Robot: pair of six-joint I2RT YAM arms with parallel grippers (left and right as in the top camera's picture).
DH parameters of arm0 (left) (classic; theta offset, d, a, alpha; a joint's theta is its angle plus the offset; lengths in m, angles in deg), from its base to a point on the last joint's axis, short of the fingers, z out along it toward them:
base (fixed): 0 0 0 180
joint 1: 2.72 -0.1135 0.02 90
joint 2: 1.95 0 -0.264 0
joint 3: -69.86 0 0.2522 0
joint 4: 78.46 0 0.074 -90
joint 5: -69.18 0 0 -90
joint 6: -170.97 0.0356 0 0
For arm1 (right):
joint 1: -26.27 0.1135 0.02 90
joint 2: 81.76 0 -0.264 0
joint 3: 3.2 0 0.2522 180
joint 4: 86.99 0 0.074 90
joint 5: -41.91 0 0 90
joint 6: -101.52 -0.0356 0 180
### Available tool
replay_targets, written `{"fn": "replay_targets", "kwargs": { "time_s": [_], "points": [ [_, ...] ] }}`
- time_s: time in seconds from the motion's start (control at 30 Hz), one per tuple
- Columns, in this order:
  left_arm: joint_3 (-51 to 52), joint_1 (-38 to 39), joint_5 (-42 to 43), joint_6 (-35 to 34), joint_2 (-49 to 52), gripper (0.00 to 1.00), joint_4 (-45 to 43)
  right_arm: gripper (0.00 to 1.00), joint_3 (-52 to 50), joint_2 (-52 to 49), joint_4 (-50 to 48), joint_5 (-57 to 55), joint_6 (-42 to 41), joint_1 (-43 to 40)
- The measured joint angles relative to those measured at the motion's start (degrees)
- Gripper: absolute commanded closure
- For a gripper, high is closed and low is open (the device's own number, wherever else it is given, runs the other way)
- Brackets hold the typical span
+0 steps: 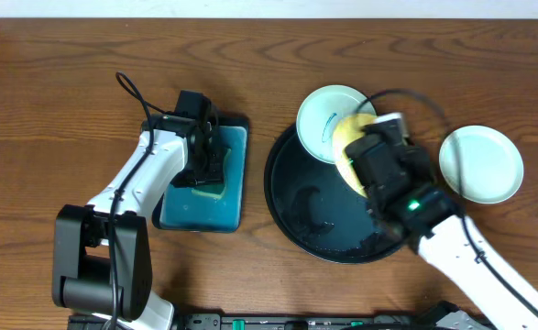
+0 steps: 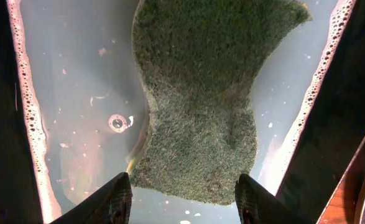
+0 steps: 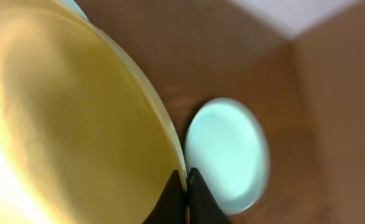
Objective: Clean dirty plates on tray and stack at the side
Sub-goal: 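Carry the yellow plate right and set it on the mint plate, then release the yellow plate and raise the right gripper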
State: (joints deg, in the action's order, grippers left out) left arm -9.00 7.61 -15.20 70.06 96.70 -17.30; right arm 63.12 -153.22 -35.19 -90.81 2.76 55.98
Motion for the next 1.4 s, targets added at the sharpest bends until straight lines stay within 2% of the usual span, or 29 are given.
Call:
{"fn": "replay_targets", "kwargs": {
  "time_s": [0.17,0.23,0.47,0.73,0.97,1.27,1.33,1.4],
  "points": [
    [0.0,0.0,0.0,0.0,0.0,0.45,0.0,0.99,0.0,0.0,0.6,10.7,-7.5,-11.6],
    [0.0,0.0,0.0,0.0,0.0,0.45,0.0,0.99,0.0,0.0,0.5,17.1,-10.4,-18.9],
    [0.0,0.0,0.0,0.0,0.0,0.44,0.0,0.99,0.0,-0.5,0.3,31.9,-14.0,-38.8],
    [0.0,0.0,0.0,0.0,0.0,0.45,0.0,0.99,0.0,-6.4,-3.1,42.7,-15.9,-56.6],
    [0.0,0.0,0.0,0.0,0.0,0.44,0.0,0.99,0.0,-12.7,-6.0,45.4,-17.8,-64.8],
    [0.0,0.0,0.0,0.0,0.0,0.44,0.0,0.99,0.0,-19.0,-8.6,45.9,-18.0,-67.1],
    [0.0,0.0,0.0,0.0,0.0,0.44,0.0,0.95,0.0,-19.1,-9.2,46.0,-18.0,-67.1],
    [0.0,0.0,0.0,0.0,0.0,0.44,0.0,0.82,0.0,-19.1,-9.9,46.1,-18.1,-67.1]
  ]
}}
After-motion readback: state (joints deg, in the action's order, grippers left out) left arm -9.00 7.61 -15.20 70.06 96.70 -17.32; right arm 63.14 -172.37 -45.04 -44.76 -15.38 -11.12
